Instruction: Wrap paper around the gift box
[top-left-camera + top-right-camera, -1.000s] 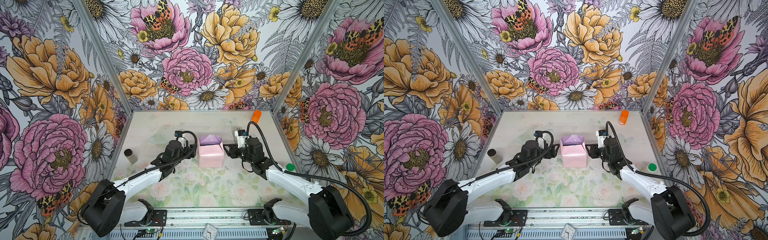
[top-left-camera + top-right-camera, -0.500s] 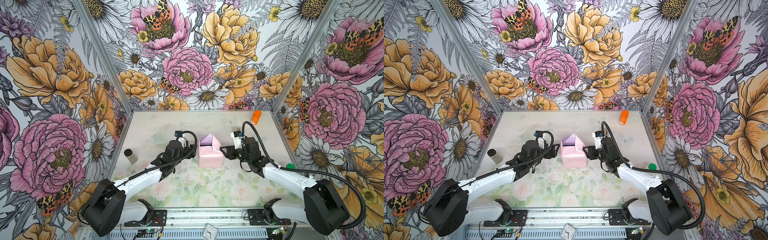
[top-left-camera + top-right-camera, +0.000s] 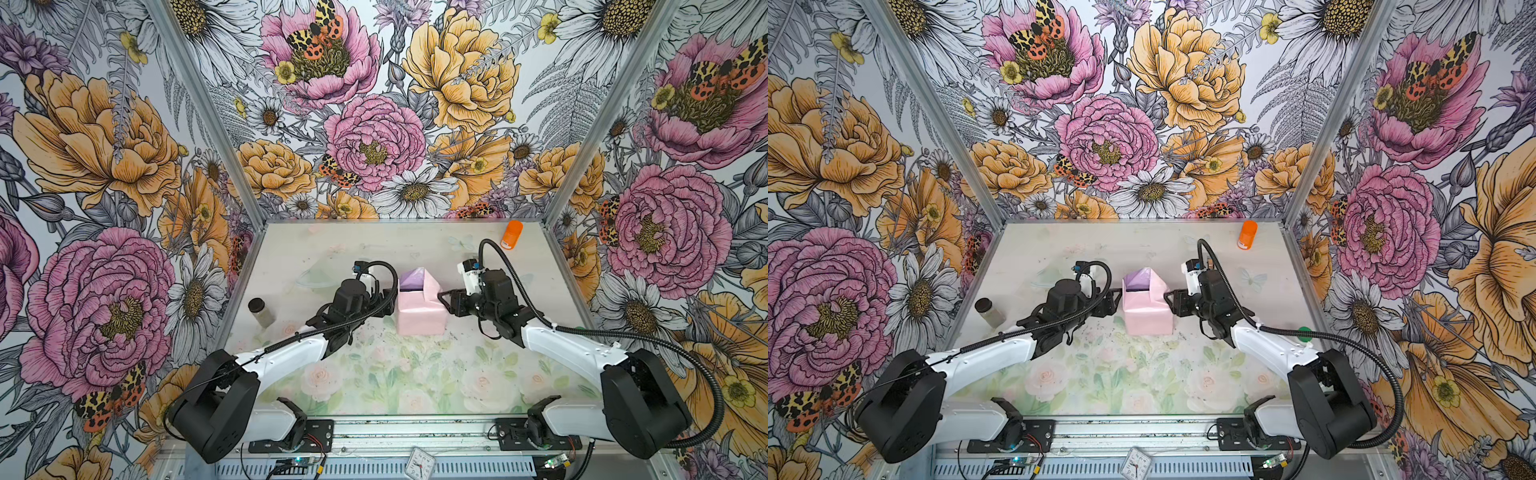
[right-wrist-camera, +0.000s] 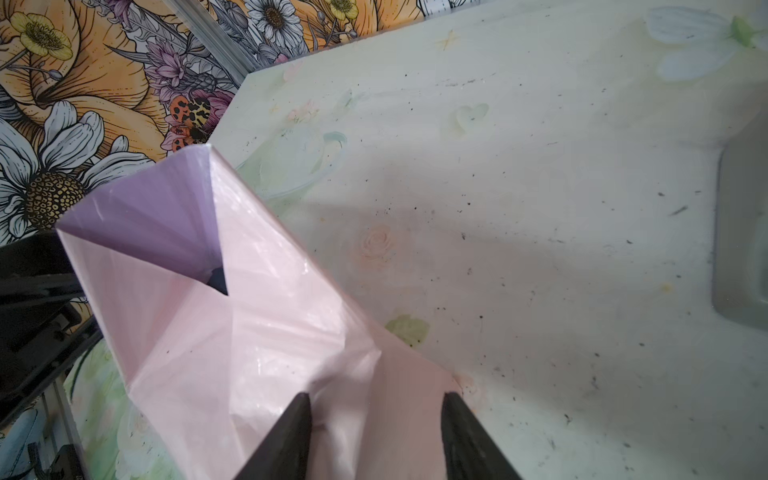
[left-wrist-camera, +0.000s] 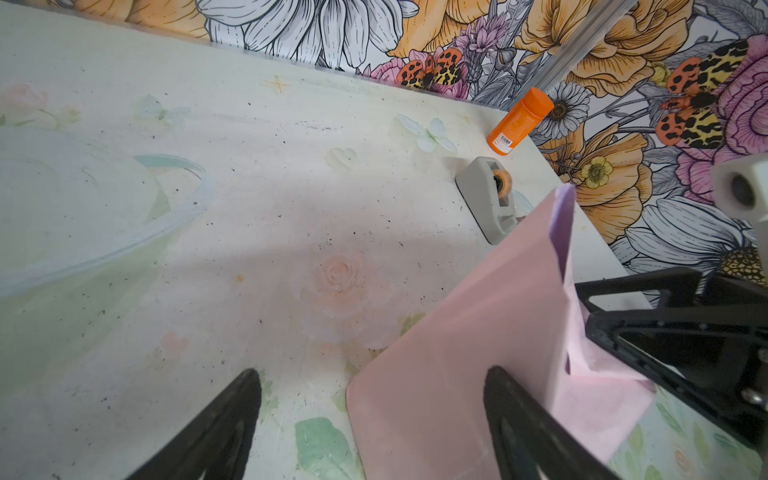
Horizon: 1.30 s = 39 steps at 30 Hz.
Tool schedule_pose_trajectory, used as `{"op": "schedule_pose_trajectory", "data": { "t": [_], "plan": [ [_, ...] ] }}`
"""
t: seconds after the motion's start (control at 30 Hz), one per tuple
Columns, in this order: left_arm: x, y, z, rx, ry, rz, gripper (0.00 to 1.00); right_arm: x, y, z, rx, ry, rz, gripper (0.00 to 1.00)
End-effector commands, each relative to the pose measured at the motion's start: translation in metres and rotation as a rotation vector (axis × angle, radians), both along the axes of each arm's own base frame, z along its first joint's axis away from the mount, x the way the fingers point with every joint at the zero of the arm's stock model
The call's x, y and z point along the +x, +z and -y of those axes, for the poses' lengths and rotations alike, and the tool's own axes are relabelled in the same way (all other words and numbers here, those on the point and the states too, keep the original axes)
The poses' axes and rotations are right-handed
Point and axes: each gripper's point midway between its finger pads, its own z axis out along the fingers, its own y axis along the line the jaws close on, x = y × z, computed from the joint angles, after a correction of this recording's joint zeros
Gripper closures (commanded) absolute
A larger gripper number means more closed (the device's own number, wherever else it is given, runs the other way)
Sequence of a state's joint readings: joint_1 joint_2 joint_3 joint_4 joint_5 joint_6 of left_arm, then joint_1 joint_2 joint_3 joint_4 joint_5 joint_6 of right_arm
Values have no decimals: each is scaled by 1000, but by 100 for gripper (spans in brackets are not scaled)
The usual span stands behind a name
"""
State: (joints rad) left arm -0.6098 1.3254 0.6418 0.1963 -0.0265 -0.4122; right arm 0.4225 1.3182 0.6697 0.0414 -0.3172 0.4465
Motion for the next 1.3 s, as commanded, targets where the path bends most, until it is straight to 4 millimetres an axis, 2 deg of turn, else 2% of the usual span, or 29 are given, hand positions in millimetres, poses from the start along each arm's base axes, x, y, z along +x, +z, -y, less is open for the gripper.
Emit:
{"op": "schedule_pose_trajectory", "data": {
  "t": [0.0,0.33,0.73,0.9,1.0,1.1,1.27],
  "plan": [
    [10,14,9,-29,-28,40,15,-12,-23,2,-58,25,-78,48],
    [13,13,29,-42,-90,32,15,-11,-15,-1,-35,35,-59,48],
    [8,-24,41,2,-167,-55,15,-3,1,-9,20,32,-35,43],
    [0,-38,40,21,-189,-90,15,2,15,-16,62,30,0,37],
    [-1,-44,36,39,-184,-102,15,4,15,-20,64,40,-7,36],
    [-2,-43,37,43,-195,-95,15,6,9,-24,58,48,-21,37],
    [9,-24,38,13,-223,-31,16,6,-6,-23,23,47,-68,41]
  ]
}}
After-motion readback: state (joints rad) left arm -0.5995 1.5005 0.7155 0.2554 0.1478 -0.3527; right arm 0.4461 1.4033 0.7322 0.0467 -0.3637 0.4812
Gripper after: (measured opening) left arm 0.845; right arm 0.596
